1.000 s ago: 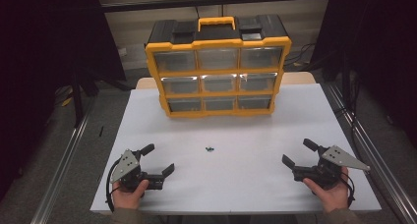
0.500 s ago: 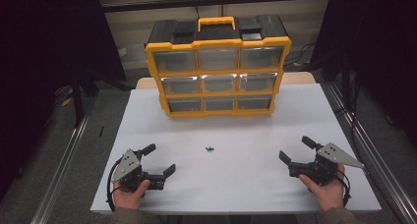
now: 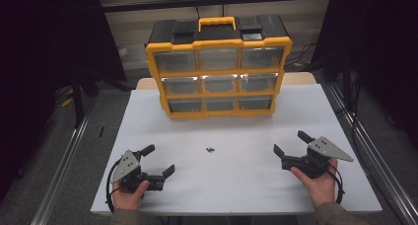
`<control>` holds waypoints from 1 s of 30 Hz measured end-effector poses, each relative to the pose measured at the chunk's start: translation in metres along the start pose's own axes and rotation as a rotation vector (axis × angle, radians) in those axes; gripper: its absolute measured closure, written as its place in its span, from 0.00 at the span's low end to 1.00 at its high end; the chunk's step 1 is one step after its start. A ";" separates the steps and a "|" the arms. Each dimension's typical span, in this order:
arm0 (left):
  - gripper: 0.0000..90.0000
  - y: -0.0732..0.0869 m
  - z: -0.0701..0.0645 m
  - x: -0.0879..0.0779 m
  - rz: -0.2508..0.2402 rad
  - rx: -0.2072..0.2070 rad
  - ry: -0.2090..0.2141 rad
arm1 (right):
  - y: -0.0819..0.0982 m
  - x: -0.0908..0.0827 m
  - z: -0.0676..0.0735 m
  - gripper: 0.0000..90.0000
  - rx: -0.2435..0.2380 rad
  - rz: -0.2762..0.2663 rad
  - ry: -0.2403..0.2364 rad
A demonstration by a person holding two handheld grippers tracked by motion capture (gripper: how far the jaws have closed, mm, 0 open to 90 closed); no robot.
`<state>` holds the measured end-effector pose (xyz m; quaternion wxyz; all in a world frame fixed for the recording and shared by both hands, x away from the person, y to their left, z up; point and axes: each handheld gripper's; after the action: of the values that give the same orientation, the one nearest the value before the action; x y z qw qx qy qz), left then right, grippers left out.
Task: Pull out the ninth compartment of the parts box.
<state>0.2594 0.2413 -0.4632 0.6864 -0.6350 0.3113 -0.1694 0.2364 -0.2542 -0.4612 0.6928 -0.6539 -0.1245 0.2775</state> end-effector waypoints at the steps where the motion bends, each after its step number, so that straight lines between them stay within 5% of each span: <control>1: 0.00 0.000 0.000 0.000 0.000 0.000 -0.002 | -0.001 0.001 0.000 0.01 0.001 0.002 0.003; 13: 0.00 0.001 0.000 0.003 -0.002 -0.006 0.011 | -0.009 0.025 -0.001 0.01 0.026 -0.002 0.062; 14: 0.00 0.000 -0.001 0.002 0.003 -0.003 -0.016 | -0.012 0.029 0.000 0.01 0.020 -0.004 0.062; 28: 0.00 0.001 0.001 0.002 0.003 0.005 0.002 | -0.022 0.055 0.006 0.02 0.002 0.007 0.109; 30: 0.00 0.001 -0.001 0.003 -0.009 -0.020 0.001 | -0.023 0.057 0.007 0.02 0.004 0.007 0.108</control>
<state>0.2611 0.2388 -0.4648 0.6791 -0.6432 0.3104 -0.1698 0.2842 -0.2173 -0.4489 0.6988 -0.6670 -0.0840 0.2443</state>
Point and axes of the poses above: each handheld gripper's, and its own axes: x roughly forward along the jaws, y roughly out of its underside, z roughly to its left, and after that the axes turned 10 degrees about -y, right-handed
